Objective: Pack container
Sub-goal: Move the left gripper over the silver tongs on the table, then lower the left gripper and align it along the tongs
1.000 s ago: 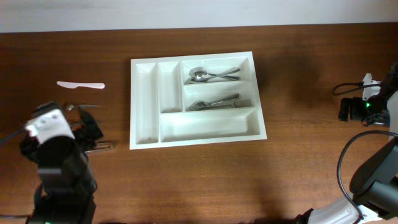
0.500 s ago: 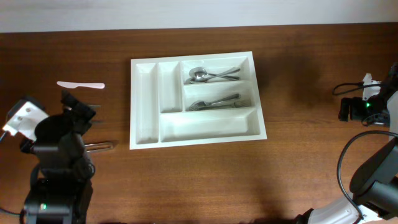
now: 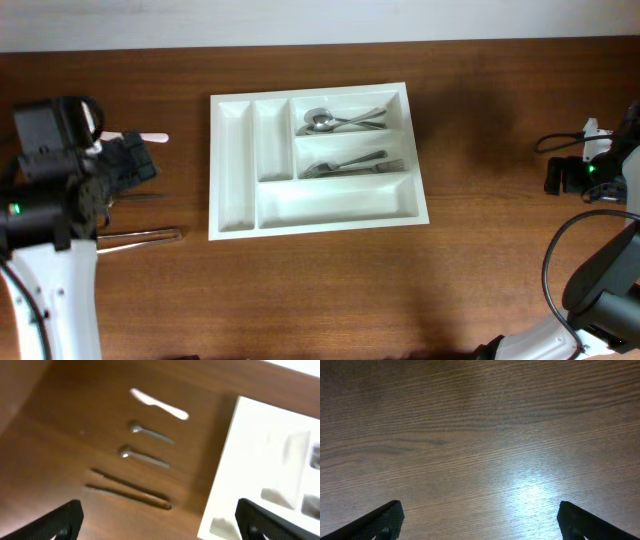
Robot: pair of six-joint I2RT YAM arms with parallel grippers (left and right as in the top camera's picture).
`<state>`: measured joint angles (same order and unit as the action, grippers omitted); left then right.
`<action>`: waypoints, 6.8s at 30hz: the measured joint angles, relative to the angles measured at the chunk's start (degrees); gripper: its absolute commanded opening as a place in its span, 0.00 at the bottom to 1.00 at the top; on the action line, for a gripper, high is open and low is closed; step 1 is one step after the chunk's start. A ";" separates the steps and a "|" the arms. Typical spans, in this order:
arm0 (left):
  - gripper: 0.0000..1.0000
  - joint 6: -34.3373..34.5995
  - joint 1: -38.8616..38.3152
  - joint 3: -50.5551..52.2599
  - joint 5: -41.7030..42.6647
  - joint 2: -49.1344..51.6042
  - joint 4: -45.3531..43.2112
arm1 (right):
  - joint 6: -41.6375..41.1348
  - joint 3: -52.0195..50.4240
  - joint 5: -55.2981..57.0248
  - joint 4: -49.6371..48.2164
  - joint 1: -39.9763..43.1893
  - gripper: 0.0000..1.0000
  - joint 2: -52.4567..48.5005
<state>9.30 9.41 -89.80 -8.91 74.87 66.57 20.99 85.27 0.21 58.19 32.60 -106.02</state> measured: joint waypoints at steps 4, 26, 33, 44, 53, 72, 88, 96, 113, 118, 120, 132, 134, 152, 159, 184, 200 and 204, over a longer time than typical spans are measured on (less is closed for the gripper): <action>0.99 -1.92 0.42 -0.35 4.46 1.57 0.07 | 0.00 0.00 0.00 0.00 0.00 0.99 0.00; 0.99 64.02 11.80 -0.92 -7.43 3.91 13.20 | 0.00 0.00 0.00 0.00 0.00 0.99 0.00; 0.99 65.33 19.30 -1.55 4.55 15.61 16.04 | 0.00 0.00 0.00 0.00 0.00 0.99 0.00; 0.99 65.37 21.31 -1.51 7.91 29.70 17.18 | -0.02 0.00 0.00 0.00 0.00 0.99 0.00; 0.99 65.09 21.03 -1.51 7.91 33.38 18.32 | 0.00 0.00 0.00 0.00 0.00 0.99 0.00; 0.99 50.56 21.03 2.82 4.37 33.44 4.39 | -0.02 0.00 0.00 -0.02 0.00 0.99 0.00; 0.99 51.45 21.03 20.00 4.37 26.27 -10.43 | -0.02 0.00 0.00 0.00 0.00 0.99 0.00; 0.99 57.57 21.03 22.56 4.39 26.27 -11.47 | 0.02 0.00 0.00 0.00 -0.02 0.99 0.00; 0.99 59.08 21.03 25.27 4.15 26.27 -16.48 | 0.00 0.00 0.00 0.00 0.00 0.99 0.00; 0.99 60.63 21.03 27.85 4.13 26.27 -16.70 | -0.02 0.00 0.00 0.00 0.00 0.99 0.00; 0.99 60.85 21.03 28.09 4.07 26.27 -16.85 | 0.02 0.00 0.00 0.00 0.00 0.99 0.00; 0.99 60.78 21.03 28.11 3.98 26.27 -21.22 | -0.02 0.00 0.00 0.00 0.00 0.99 0.00; 0.99 60.78 21.03 28.11 3.98 26.27 -21.44 | 0.00 0.00 0.00 0.00 0.00 0.99 0.00; 0.99 61.59 21.03 28.11 3.69 27.32 -21.05 | 0.00 0.00 0.00 0.00 0.00 0.99 0.00; 0.99 63.25 21.03 28.11 3.52 29.09 -20.09 | -0.02 0.00 0.00 0.00 0.00 0.99 0.00; 0.99 63.87 21.03 28.11 2.89 29.57 -20.92 | -0.02 0.00 0.00 0.00 0.00 0.99 0.00; 0.99 63.87 21.03 28.11 2.62 29.62 -19.98 | -0.02 0.00 0.00 0.00 0.00 0.99 0.00; 0.99 63.87 21.03 28.11 2.64 29.62 -19.87 | -0.02 0.00 0.00 0.00 0.00 0.99 0.00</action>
<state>73.17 30.44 -61.69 -6.26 104.49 46.70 20.97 85.27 0.21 58.19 32.60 -106.02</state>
